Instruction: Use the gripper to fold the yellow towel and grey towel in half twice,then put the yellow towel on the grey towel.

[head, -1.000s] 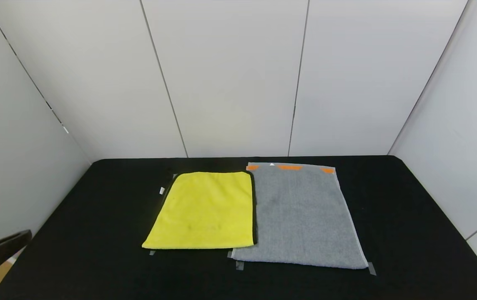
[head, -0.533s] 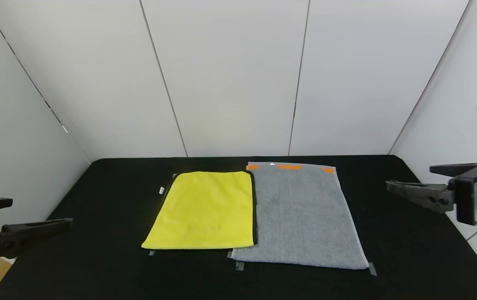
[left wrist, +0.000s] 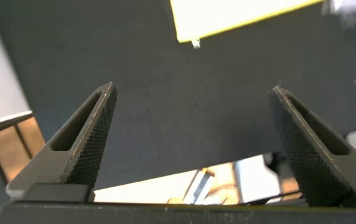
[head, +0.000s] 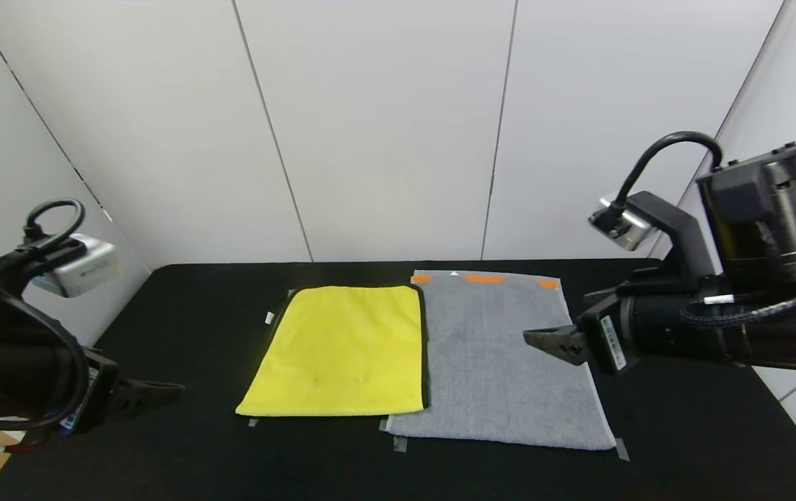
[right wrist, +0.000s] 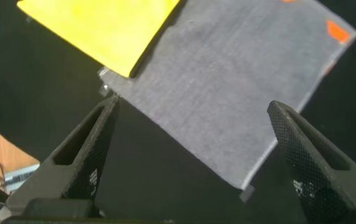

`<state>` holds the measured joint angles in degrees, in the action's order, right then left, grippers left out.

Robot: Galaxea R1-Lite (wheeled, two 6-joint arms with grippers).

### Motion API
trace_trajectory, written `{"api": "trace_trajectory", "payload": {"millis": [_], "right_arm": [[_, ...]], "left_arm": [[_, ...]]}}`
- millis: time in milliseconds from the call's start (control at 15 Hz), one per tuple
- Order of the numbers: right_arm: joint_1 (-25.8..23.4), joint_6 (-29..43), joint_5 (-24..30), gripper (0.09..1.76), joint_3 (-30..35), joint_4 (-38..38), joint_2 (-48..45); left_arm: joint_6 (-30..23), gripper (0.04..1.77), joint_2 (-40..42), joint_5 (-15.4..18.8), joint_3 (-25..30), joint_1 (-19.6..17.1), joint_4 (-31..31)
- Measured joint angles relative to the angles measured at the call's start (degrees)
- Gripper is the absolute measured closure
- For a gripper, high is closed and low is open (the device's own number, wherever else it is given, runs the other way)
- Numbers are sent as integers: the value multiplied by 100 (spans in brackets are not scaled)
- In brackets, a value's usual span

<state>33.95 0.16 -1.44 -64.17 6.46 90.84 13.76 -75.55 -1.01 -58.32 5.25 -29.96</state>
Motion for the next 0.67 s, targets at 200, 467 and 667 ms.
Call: {"api": "trace_trajectory", "payload": {"millis": [200, 467, 667], "right_arm": [[317, 2, -17, 14, -228, 2, 544], [625, 2, -184, 14, -462, 10, 1213], [879, 2, -335, 14, -564, 11, 1637]], "left_arm": [[318, 9, -480, -10, 41, 72, 18], [383, 9, -1185, -11, 28, 91, 57], [380, 9, -1701, -10, -11, 89, 126]]}}
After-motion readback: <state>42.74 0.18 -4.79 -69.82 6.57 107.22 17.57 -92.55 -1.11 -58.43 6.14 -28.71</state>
